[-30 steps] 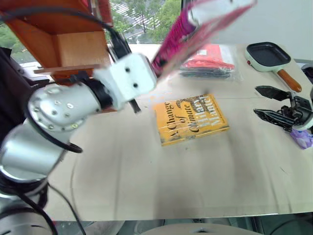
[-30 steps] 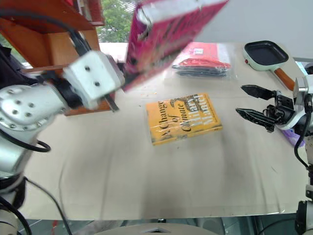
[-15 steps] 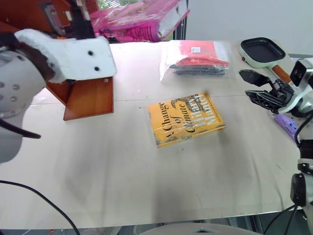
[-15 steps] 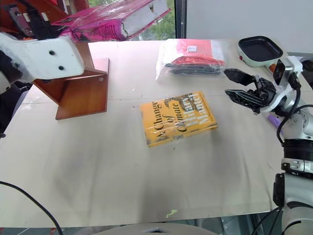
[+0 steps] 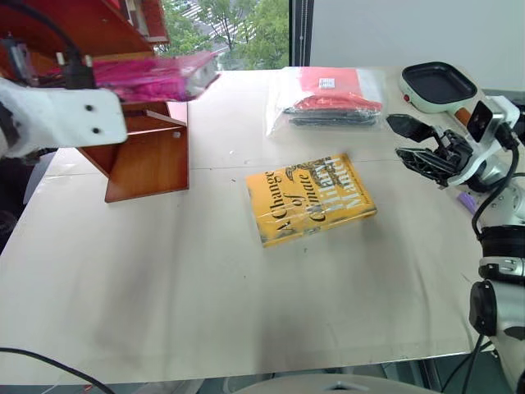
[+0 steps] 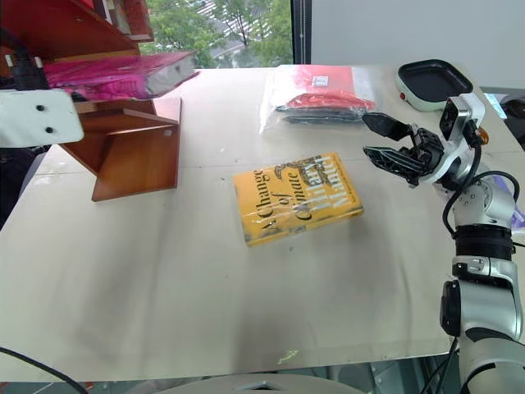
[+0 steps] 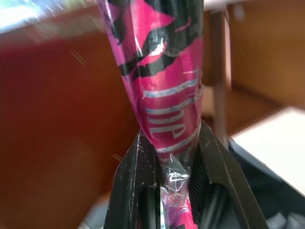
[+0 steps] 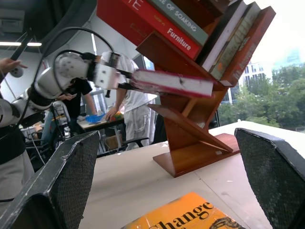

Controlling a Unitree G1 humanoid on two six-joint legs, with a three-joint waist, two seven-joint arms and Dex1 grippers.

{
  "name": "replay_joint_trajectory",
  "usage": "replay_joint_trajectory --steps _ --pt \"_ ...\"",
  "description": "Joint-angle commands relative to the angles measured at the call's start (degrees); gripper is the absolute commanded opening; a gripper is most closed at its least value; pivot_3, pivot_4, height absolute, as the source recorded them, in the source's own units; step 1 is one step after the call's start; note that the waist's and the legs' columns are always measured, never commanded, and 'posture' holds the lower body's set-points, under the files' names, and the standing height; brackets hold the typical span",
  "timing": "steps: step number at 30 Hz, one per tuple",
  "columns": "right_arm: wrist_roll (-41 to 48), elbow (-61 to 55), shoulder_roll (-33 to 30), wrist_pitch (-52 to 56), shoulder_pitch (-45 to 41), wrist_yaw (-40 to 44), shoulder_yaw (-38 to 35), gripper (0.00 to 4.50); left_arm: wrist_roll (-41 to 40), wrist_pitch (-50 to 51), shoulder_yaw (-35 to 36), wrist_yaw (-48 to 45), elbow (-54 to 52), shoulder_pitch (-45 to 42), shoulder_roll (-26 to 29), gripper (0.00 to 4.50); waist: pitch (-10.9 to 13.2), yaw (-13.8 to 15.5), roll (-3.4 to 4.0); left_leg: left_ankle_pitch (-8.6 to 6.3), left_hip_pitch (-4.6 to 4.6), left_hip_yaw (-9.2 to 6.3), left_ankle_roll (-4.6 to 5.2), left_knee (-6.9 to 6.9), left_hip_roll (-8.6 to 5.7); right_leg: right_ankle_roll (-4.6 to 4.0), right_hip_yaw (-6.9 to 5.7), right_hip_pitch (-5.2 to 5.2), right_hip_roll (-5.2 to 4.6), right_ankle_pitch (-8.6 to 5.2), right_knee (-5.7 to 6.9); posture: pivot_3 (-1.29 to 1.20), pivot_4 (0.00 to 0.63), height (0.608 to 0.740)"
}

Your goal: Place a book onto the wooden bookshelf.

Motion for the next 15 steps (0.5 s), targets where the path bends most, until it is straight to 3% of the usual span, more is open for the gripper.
replay_joint_trajectory --steps 1,12,15 --pt "1.3 -3.9 0.0 -0.3 1.1 0.2 -1.7 4.50 0.1 -0.6 1.1 0.8 2.2 -1.7 -0.4 0.21 0.0 0.1 0.00 0.00 -0.04 -0.01 0.00 0.00 0.00 0.00 -0.01 -0.02 -0.01 0.00 -0.02 0.00 0.150 0.735" --pt "2.3 -12.0 3.2 -1.3 5.2 -4.0 -2.0 4.50 1.3 3.0 2.9 -2.7 6.5 1.6 -2.8 0.21 0.0 -0.8 0.00 0.00 -0.15 0.23 0.00 -0.02 0.01 0.00 0.24 -0.44 0.01 0.01 0.34 0.00 0.150 0.735" --pt "2.8 -13.1 3.8 -0.9 5.1 -4.9 -2.3 4.50 0.4 4.1 1.4 -1.5 6.8 -0.1 -2.7 1.56 0.0 -1.4 0.00 0.00 -0.07 0.35 0.00 -0.02 0.01 0.00 0.25 -0.50 0.01 0.01 0.58 0.00 0.150 0.735"
